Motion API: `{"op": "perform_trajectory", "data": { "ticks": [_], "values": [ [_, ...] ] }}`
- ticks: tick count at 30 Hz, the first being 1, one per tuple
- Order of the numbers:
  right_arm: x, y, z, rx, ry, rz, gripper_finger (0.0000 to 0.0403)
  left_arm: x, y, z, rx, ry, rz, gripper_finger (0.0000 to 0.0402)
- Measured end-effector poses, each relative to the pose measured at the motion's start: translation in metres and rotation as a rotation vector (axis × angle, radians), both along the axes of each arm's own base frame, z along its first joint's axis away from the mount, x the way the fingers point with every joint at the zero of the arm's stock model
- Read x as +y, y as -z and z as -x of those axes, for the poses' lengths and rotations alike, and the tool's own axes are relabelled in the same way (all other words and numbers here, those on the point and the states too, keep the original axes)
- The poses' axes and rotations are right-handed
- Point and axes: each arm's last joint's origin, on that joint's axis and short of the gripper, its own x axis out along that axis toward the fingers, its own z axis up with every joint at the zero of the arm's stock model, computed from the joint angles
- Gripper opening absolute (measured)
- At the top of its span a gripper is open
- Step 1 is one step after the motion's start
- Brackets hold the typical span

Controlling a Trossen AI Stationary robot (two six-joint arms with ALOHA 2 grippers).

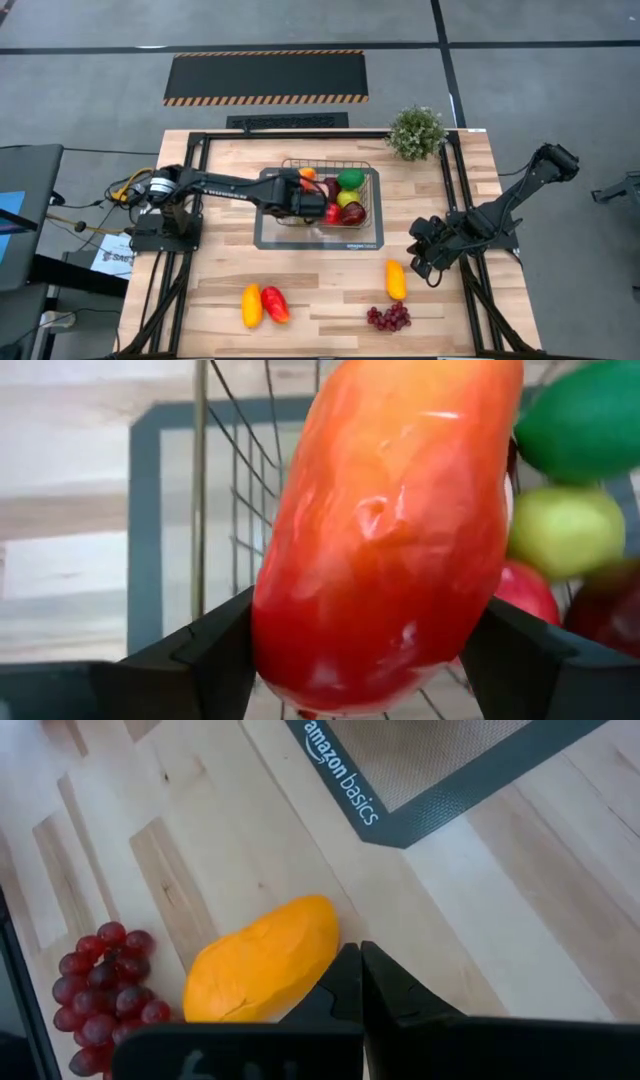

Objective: Build produce basket
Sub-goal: Put the right orange mango into the bin

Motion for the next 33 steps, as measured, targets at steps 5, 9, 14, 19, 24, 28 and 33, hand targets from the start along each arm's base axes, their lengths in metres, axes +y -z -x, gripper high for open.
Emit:
{"op": "perform_trajectory", "data": {
  "ticks": [5, 9, 14, 19, 24, 28, 33],
  "values": [
    [0.000, 0.000, 0.000, 0.001, 0.000, 0.000, 0.0007, 0.012, 0.000, 0.000, -0.001, -0.040, -0.013, 0.0278],
    [0.000, 0.000, 0.000, 0.001, 0.002, -0.001, 0.0007, 0.018, 0.006, 0.001, -0.001, -0.082, -0.004, 0.0283],
    [0.000, 0.000, 0.000, 0.001, 0.001, 0.000, 0.0007, 0.024, 0.008, 0.002, -0.012, -0.134, 0.000, 0.0288],
    [0.000, 0.000, 0.000, 0.001, 0.000, 0.000, 0.0007, 0.032, 0.008, 0.003, -0.015, -0.159, -0.001, 0.0295],
    [0.000, 0.000, 0.000, 0.001, -0.004, 0.003, 0.0007, 0.038, 0.008, 0.002, -0.013, -0.139, -0.009, 0.0300],
    [0.000, 0.000, 0.000, 0.001, -0.008, 0.006, 0.0007, 0.039, 0.008, 0.001, -0.025, -0.145, 0.043, 0.0306],
    [0.000, 0.000, 0.000, 0.001, -0.015, 0.011, 0.0007, 0.039, 0.008, 0.001, -0.023, -0.139, 0.049, 0.0324]
  ]
}}
